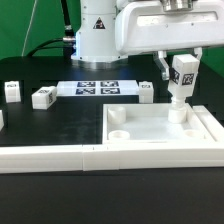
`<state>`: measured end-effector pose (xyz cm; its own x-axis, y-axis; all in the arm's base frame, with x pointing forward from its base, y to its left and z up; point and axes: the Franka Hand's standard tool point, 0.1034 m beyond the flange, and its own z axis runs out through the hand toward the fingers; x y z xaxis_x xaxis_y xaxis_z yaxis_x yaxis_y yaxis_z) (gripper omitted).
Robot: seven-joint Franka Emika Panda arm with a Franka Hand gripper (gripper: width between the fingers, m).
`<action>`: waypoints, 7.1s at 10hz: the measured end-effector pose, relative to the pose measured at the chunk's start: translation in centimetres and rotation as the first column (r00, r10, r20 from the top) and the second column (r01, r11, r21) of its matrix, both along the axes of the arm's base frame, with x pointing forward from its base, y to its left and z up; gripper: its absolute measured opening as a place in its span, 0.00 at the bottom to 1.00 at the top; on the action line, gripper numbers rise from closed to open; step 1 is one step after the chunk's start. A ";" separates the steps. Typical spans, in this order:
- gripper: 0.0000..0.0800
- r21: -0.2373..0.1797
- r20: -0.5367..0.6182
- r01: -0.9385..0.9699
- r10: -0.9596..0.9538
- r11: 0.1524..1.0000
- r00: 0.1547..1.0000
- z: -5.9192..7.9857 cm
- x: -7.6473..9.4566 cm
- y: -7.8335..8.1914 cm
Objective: Assemble one leg
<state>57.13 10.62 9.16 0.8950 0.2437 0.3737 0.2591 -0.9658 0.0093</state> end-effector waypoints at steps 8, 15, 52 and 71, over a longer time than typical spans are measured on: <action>0.36 0.002 0.040 -0.010 0.009 1.000 0.999 -1.1 6.6 0.1; 0.36 0.002 0.061 -0.034 0.034 0.999 0.998 -2.4 5.3 1.4; 0.81 -0.052 -0.512 -0.053 0.019 0.997 0.859 -0.9 7.5 0.8; 0.37 -0.178 -0.480 0.787 -0.750 0.591 0.455 -1.3 7.1 1.6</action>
Offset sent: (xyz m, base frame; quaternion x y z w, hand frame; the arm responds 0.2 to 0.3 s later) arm 0.0539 0.0011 -0.0059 0.0014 0.0166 -0.0007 0.9999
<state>64.21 12.19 7.85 0.7548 -0.6382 -0.1516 -0.6381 -0.7679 0.0556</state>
